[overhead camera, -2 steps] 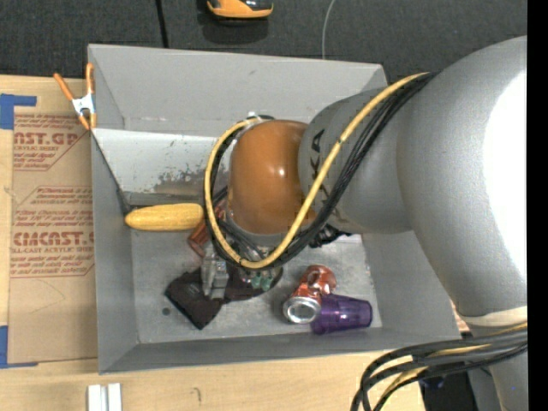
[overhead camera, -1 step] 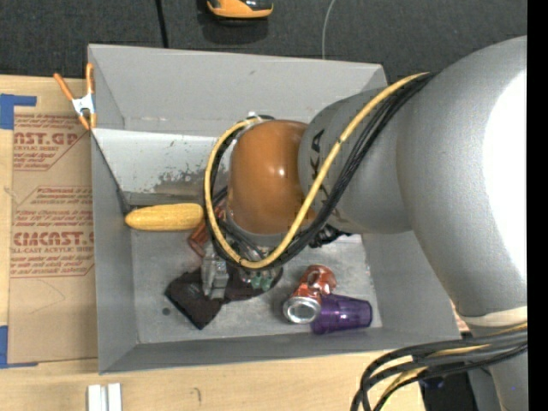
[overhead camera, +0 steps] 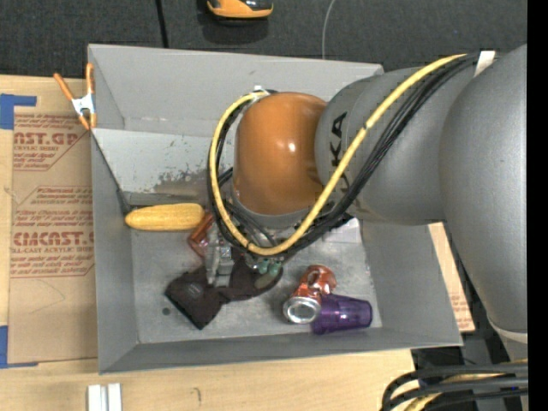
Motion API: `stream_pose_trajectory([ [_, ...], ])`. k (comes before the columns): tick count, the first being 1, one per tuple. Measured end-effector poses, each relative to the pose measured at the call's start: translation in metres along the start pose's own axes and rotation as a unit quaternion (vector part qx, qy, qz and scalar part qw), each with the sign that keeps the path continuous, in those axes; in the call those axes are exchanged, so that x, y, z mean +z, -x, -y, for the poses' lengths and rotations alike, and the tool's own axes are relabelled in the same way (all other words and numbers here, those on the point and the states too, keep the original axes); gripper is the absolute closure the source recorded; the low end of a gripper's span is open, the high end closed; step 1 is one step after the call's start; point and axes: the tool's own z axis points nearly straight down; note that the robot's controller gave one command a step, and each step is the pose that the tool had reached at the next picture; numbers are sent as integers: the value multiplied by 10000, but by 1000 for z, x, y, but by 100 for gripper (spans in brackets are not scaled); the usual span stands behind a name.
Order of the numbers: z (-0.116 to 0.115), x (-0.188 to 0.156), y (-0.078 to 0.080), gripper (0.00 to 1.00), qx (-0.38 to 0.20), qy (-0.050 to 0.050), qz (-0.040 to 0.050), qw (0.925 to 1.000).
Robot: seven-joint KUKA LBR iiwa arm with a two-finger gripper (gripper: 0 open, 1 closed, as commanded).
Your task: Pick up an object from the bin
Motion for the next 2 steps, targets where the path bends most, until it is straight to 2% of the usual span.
stream_pose_trajectory([
  [1,-9,-24,2,0,11,8,30,10000],
  [2,-13,-11,2,0,15,8,28,10000],
])
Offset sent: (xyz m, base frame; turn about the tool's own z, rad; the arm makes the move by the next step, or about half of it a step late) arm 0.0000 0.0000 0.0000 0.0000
